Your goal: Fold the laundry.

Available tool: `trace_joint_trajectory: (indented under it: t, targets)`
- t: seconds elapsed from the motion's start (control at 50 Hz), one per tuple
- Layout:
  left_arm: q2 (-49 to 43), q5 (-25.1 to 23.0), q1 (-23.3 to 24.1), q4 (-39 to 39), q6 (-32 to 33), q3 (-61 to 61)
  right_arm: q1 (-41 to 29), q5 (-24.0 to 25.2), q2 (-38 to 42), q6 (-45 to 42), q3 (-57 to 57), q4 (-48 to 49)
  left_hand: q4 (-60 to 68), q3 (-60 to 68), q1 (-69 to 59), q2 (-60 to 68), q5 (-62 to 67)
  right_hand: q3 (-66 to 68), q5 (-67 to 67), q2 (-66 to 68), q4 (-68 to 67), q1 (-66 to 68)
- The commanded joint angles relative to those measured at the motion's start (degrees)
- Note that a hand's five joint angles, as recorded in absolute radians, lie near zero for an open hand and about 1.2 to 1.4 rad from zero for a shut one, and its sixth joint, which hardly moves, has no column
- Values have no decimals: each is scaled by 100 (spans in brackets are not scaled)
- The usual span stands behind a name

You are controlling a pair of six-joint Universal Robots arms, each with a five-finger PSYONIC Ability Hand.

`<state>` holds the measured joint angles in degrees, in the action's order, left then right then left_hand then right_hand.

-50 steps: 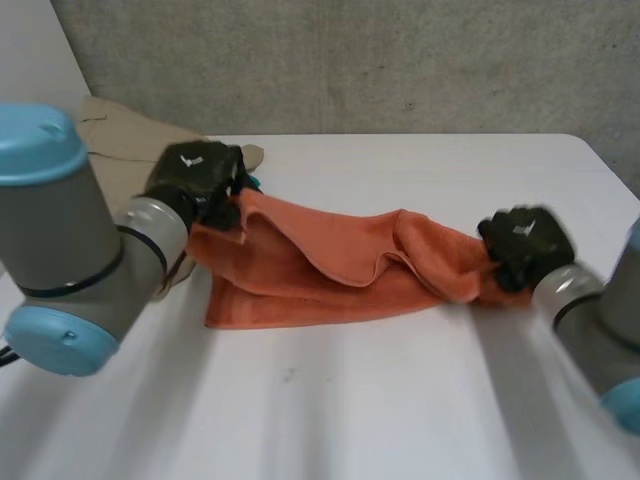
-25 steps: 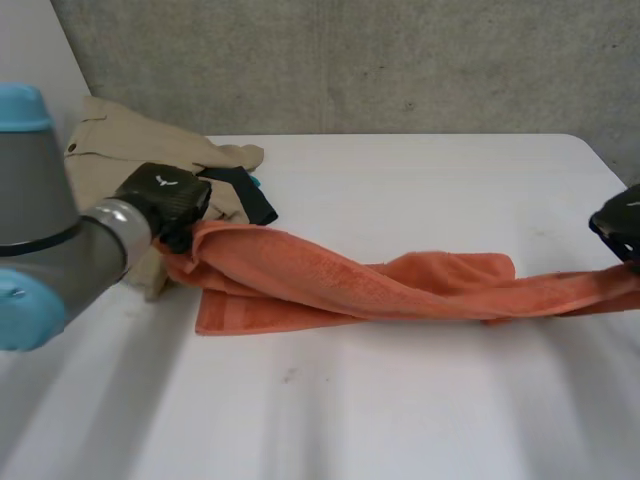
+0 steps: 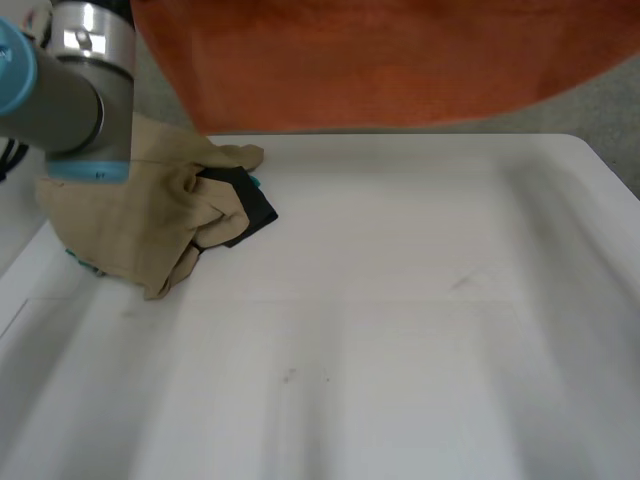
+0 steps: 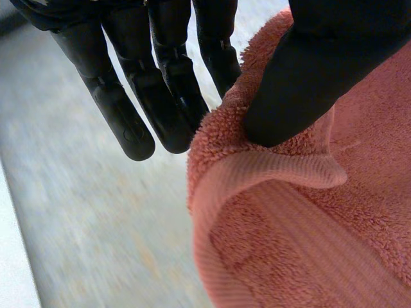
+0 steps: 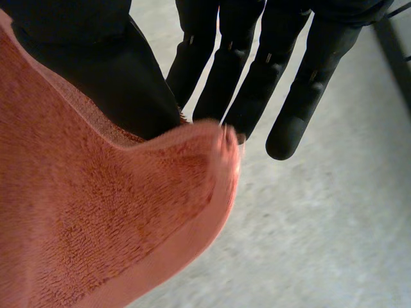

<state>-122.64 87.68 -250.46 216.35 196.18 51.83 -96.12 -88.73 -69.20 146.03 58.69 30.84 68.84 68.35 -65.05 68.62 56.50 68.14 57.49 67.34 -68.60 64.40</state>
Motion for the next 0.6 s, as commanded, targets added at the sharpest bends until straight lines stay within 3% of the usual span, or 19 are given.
trace_joint_trajectory:
  t: [0.02,0.14,0.28,0.44,0.5,0.6]
  targets:
    - [188,-41,-143,-365,-239,1266,6,128,38,-31,722,-561,1116,1165,-1495,1138,1350,1186,1251,1266,-1140,1560]
    - [223,-199,-134,-523,-195,2444,76,452,319,4,1643,-1211,1116,1165,-1495,1138,1350,1186,1251,1266,-1140,1560]
    - [495,-753,-143,-1138,-151,3710,225,787,496,-118,2628,-1870,1116,1165,-1495,1138,1350,1186,1251,1266,-1140,1560]
    - [1681,-823,-108,-2693,402,4765,639,876,216,-1284,3323,-3423,1116,1165,-1495,1138,1350,1186,1251,1266,-1140,1560]
    - [2296,-788,-99,-3518,815,5143,796,805,-310,-1969,3578,-4572,1116,1165,-1495,1138,1350,1186,1251,1266,-1140,1560]
    - [2990,-788,-143,-4819,1789,5679,1341,708,-928,-2912,3948,-5615,1116,1165,-1495,1138,1350,1186,1251,1266,-1140,1560]
